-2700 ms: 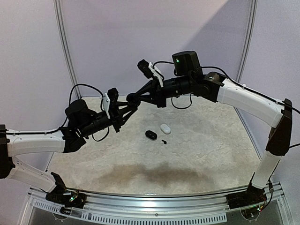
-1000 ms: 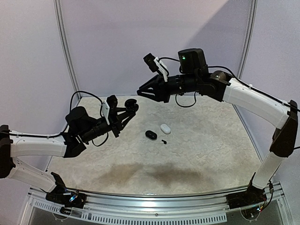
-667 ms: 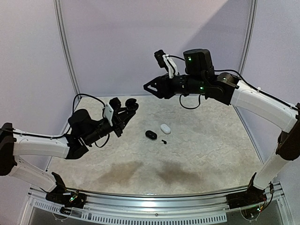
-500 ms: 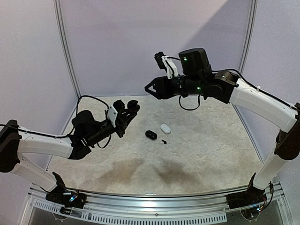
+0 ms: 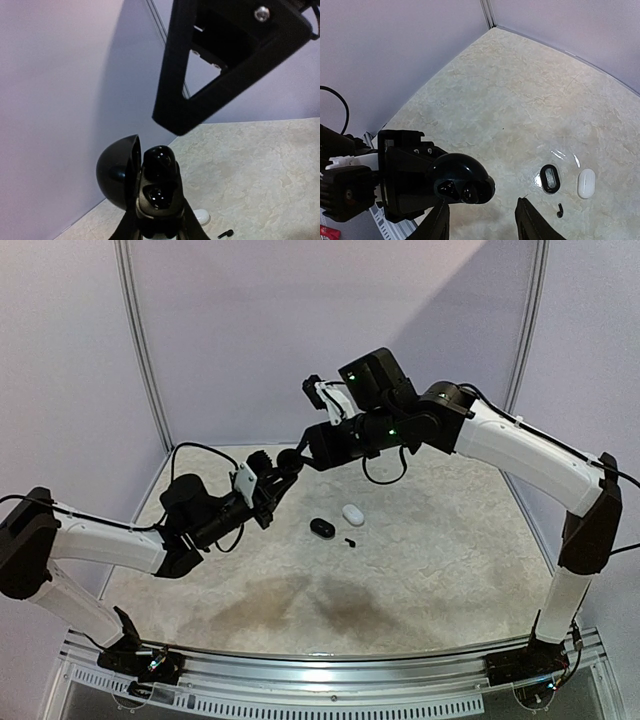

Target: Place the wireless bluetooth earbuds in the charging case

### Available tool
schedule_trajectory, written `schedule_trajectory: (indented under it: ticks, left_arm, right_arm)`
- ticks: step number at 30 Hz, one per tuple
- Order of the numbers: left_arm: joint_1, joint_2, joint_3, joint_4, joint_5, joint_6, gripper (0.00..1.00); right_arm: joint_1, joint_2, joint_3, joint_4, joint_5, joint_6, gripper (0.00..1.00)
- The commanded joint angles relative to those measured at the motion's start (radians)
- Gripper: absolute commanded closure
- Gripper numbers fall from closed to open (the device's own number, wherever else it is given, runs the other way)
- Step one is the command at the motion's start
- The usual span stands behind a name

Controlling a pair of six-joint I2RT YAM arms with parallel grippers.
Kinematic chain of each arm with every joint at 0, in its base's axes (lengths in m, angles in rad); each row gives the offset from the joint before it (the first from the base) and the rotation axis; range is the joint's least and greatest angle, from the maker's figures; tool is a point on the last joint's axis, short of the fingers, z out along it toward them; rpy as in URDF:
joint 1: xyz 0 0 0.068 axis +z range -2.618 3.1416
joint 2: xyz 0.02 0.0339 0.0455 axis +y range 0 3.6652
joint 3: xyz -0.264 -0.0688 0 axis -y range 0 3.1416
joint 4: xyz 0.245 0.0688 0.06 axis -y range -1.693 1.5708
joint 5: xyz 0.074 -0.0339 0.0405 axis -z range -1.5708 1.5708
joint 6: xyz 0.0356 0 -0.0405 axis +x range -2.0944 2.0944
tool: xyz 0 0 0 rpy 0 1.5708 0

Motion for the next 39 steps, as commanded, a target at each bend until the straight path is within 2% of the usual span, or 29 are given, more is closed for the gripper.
schedule_trajectory:
  ticks: [1, 8, 23, 34, 39]
  left_arm:
    - [-0.013, 0.023, 0.03, 0.035, 0.005, -0.009, 1.0]
    - [-0.014, 0.034, 0.042, 0.028, 0.017, -0.009, 1.0]
    - [-0.017, 0.036, 0.055, 0.013, 0.03, -0.001, 1.0]
    - [-0.018, 0.038, 0.057, 0.01, 0.041, 0.0, 1.0]
    - [-0.019, 0.039, 0.056, 0.009, 0.042, 0.002, 1.0]
  right_arm:
    - [0.002, 0.022, 0.037, -0.055, -0.019, 0.018, 0.56]
    - [0.004, 0.036, 0.047, -0.056, -0.031, 0.019, 0.64]
    - [0.017, 0.069, 0.085, -0.073, -0.019, -0.002, 0.7]
    - [0.017, 0.087, 0.093, -0.068, -0.02, -0.009, 0.79]
    - [0.017, 0.109, 0.121, -0.087, -0.047, -0.017, 0.79]
